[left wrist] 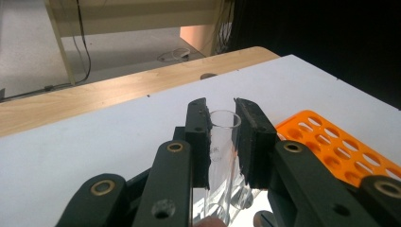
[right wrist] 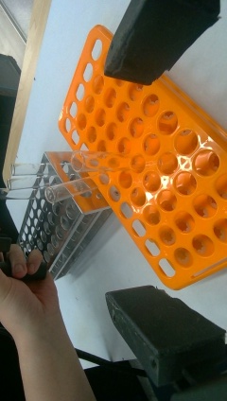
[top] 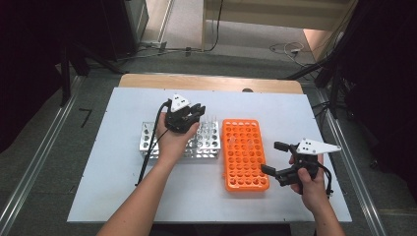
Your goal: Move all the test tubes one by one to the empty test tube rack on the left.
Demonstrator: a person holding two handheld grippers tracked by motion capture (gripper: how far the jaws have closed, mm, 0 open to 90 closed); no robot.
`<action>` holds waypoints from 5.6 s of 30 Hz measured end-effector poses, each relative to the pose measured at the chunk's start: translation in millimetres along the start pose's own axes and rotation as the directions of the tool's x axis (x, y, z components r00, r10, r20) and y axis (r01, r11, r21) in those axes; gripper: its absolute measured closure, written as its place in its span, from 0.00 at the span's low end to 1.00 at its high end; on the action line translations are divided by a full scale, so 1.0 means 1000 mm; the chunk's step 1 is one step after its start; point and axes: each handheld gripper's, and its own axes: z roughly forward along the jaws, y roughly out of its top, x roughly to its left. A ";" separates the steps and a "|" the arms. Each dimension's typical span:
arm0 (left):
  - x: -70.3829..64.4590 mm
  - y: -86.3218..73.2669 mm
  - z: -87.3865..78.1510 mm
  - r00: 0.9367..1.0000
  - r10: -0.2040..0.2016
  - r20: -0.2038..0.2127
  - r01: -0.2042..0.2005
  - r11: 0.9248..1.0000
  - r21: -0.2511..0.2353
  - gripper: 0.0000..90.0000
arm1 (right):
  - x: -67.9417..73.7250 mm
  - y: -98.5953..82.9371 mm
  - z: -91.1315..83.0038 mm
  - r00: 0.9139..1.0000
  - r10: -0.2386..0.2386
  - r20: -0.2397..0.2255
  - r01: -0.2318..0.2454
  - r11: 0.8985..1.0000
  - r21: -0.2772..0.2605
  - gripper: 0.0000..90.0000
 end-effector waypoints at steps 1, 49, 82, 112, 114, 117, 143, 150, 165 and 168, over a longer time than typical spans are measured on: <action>0.000 -0.001 0.000 1.000 -0.007 -0.003 0.007 1.000 0.004 0.84 | 0.000 0.000 0.000 1.000 -0.001 -0.001 0.001 1.000 0.001 0.00; -0.008 -0.002 -0.031 0.992 -0.030 0.124 0.023 0.998 0.053 0.41 | 0.000 0.001 0.006 1.000 -0.002 -0.017 0.002 1.000 0.004 0.00; -0.008 -0.045 -0.103 0.976 -0.053 0.211 0.053 0.999 0.006 0.01 | -0.021 0.017 0.040 0.999 0.010 0.039 -0.012 0.999 0.035 0.03; -0.027 -0.050 -0.100 0.962 -0.020 0.274 0.017 1.000 0.014 0.00 | -0.015 -0.007 0.073 0.996 -0.009 0.089 -0.005 0.987 0.163 0.68; -0.028 -0.050 -0.100 0.960 -0.022 0.278 0.019 1.000 0.013 0.00 | -0.014 -0.009 0.075 0.996 -0.013 0.090 -0.002 0.986 0.165 0.68; -0.029 -0.050 -0.099 0.961 -0.018 0.276 0.013 1.000 0.021 0.00 | -0.014 -0.010 0.075 0.995 -0.020 0.098 0.004 0.988 0.157 0.69; -0.030 -0.047 -0.100 0.961 -0.019 0.276 0.016 1.000 0.015 0.00 | -0.008 -0.007 0.071 0.991 -0.040 0.131 0.023 0.992 0.127 0.82; -0.031 -0.046 -0.102 0.960 -0.014 0.279 0.011 1.000 0.013 0.00 | -0.005 0.004 0.061 0.992 -0.034 0.124 0.023 0.995 0.093 0.82; -0.036 -0.042 -0.103 0.957 -0.002 0.290 0.001 1.000 0.004 0.00 | 0.014 0.026 0.050 0.996 -0.051 0.070 0.046 0.996 0.072 0.83; -0.038 -0.041 -0.104 0.955 0.000 0.295 0.000 1.000 0.001 0.00 | 0.019 0.028 0.051 0.997 -0.060 0.055 0.055 0.996 0.075 0.83</action>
